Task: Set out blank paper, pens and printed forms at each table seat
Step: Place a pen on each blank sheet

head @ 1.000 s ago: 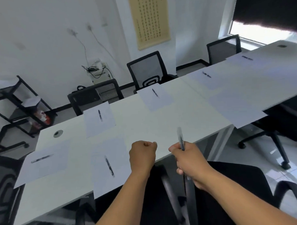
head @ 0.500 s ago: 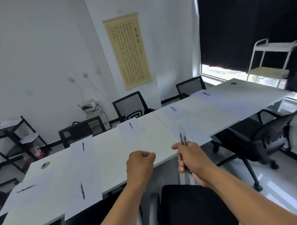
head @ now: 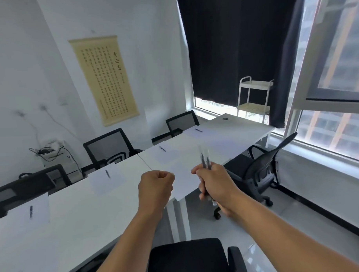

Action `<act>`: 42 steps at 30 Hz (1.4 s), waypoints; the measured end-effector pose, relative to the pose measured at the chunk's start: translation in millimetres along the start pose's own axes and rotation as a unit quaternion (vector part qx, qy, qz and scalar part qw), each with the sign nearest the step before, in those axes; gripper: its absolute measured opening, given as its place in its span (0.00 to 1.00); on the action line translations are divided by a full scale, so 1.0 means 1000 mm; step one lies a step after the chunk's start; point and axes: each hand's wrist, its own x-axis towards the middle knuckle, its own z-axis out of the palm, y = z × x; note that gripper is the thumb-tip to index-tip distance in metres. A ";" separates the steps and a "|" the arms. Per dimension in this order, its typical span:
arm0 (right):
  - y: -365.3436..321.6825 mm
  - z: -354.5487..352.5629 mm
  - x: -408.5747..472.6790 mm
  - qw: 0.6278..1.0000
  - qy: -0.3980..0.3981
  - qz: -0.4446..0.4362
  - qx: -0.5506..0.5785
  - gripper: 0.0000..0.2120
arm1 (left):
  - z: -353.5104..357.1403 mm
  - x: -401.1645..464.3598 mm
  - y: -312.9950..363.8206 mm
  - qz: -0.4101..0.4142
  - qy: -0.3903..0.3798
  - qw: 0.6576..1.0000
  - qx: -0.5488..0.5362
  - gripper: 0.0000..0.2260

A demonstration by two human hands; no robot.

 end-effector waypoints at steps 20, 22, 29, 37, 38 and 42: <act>0.035 -0.299 0.130 0.996 -0.039 0.034 0.076 0.12 | 0.305 0.013 0.069 -0.016 -0.001 1.000 0.010 0.05; 0.040 -0.314 0.145 0.994 -0.062 0.037 0.077 0.12 | 0.324 0.017 0.074 -0.019 0.005 1.000 0.021 0.05; 0.049 -0.315 0.203 0.990 -0.106 0.056 0.079 0.12 | 0.348 0.053 0.071 -0.032 0.028 0.999 0.024 0.04; 0.055 -0.285 0.303 0.983 -0.162 0.078 0.020 0.14 | 0.368 0.150 0.045 -0.056 0.086 0.995 0.017 0.08; 0.059 -0.278 0.323 0.981 -0.171 0.087 0.014 0.14 | 0.371 0.168 0.040 -0.060 0.091 0.994 0.018 0.08; 0.069 -0.256 0.374 0.973 -0.200 0.118 -0.009 0.14 | 0.374 0.218 0.033 -0.063 0.105 0.992 0.026 0.08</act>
